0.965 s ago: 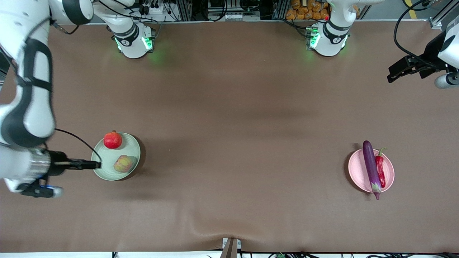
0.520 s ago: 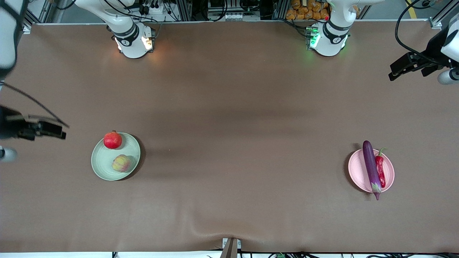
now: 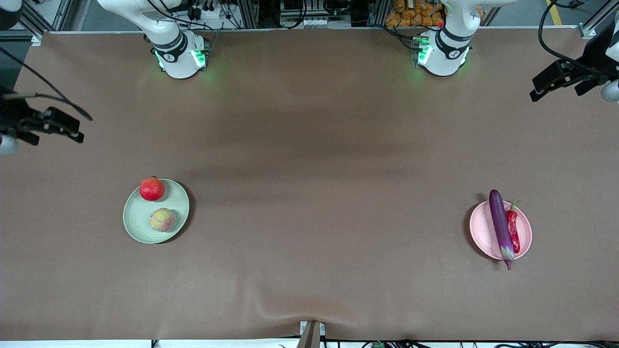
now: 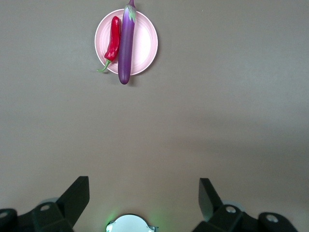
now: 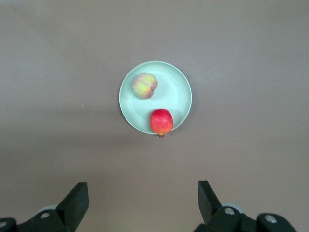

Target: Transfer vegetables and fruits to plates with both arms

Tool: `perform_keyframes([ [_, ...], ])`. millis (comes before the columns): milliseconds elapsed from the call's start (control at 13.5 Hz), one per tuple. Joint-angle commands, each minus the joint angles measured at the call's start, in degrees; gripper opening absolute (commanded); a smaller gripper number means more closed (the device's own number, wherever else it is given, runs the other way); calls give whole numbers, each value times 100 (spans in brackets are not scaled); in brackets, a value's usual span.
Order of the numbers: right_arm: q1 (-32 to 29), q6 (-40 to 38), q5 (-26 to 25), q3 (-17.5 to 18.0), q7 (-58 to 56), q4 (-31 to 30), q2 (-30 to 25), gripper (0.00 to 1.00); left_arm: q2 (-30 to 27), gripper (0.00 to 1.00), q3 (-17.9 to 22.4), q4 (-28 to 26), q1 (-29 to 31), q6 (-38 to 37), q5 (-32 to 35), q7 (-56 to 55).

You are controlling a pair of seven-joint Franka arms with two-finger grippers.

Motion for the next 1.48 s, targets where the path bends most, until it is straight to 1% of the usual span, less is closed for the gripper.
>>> perform_keyframes([
  [0,52,196,-214,22,-34,-570,-421,100,-62,100,1,-56,13,-47,69,91],
  [148,52,336,-214,22,-34,-807,-536,100,26,100,-8,-21,-5,31,86,83],
  [223,61,345,-196,22,-26,-773,-501,100,18,100,-25,23,-5,40,78,92],
  [297,44,337,-153,22,-25,-659,-466,100,0,100,-34,14,-5,32,78,74],
  [445,61,127,-222,13,9,-151,-229,100,0,100,-43,58,-5,40,86,74],
  [520,-52,21,-118,-5,-34,-79,-194,100,9,100,-43,58,-5,40,86,91],
  [594,-166,3,57,-22,-217,-78,-185,100,18,100,-34,58,-5,67,147,144],
  [668,-315,-15,389,-14,-750,-78,-219,100,18,100,-60,50,-13,119,331,179],
  [816,-395,3,437,-13,-1613,-96,-228,100,26,100,-61,50,-13,120,333,180],
  [965,-457,12,297,-22,-2045,-70,-228,100,18,100,-61,50,-13,93,280,118],
  [1039,-449,-15,157,-22,-2064,-69,-237,100,18,100,-61,32,-13,84,280,92],
  [1188,-571,-32,173,-22,-1977,-87,-228,100,18,100,-61,32,-13,76,280,92],
  [1336,-572,-190,208,-14,-1374,-78,-237,100,-9,100,-69,41,-13,58,271,83],
  [1410,-572,-234,191,-5,-1248,-78,-237,100,-17,100,-69,41,-13,15,280,83],
])
